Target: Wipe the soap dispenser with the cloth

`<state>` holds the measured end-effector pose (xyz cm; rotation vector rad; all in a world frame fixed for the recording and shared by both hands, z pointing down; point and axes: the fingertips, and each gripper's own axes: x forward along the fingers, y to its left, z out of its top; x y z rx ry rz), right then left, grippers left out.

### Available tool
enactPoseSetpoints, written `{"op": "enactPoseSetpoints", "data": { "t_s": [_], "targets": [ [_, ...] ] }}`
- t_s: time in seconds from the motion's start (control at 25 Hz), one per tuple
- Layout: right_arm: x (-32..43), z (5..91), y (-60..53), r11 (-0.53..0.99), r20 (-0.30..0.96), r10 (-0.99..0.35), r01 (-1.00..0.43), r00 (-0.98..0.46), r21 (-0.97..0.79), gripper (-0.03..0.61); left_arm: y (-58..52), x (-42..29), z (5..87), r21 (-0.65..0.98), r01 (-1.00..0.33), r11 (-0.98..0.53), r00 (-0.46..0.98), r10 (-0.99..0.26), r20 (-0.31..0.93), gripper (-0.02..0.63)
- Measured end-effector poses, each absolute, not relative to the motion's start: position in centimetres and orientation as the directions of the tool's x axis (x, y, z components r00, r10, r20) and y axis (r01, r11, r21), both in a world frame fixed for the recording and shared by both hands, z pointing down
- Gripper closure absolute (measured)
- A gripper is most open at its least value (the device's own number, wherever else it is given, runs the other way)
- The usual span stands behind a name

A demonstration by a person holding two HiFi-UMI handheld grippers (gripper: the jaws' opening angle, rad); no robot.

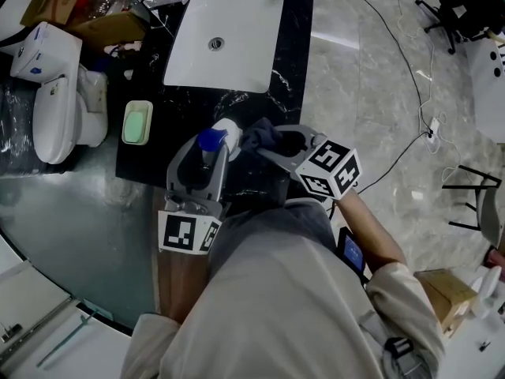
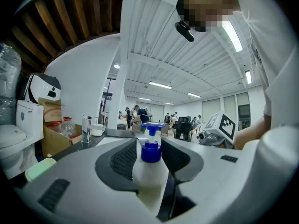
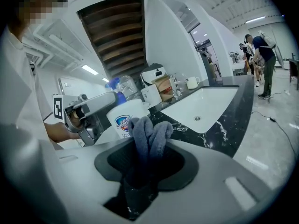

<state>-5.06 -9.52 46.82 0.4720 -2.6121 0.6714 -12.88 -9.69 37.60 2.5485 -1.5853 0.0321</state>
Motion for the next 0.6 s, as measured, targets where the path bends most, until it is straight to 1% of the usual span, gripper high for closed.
{"op": "enactPoseSetpoints", "data": {
  "t_s": [0.24,0.4,0.6],
  "targets": [
    [-4.0,46.0,-9.5,0.823,0.457,-0.254,-0.439,-0.852,-0.360,0.451,-8.8,-14.0,37.1,0.130,-0.901,-0.414,0.423,-0.904,0.054,0.468],
    [-2.9,44.4,-9.0,0.787,0.391,-0.283,-0.445,-0.876,-0.427,0.451,-7.7,-13.9,36.6,0.047,-0.898,-0.437,0.439,-0.897,0.057,0.468],
    [-1.9,42.4,-8.5,0.806,0.332,-0.360,-0.470,-0.872,-0.360,0.451,-7.4,-14.3,36.4,0.086,-0.895,-0.438,0.442,-0.897,0.031,0.468]
  ]
}}
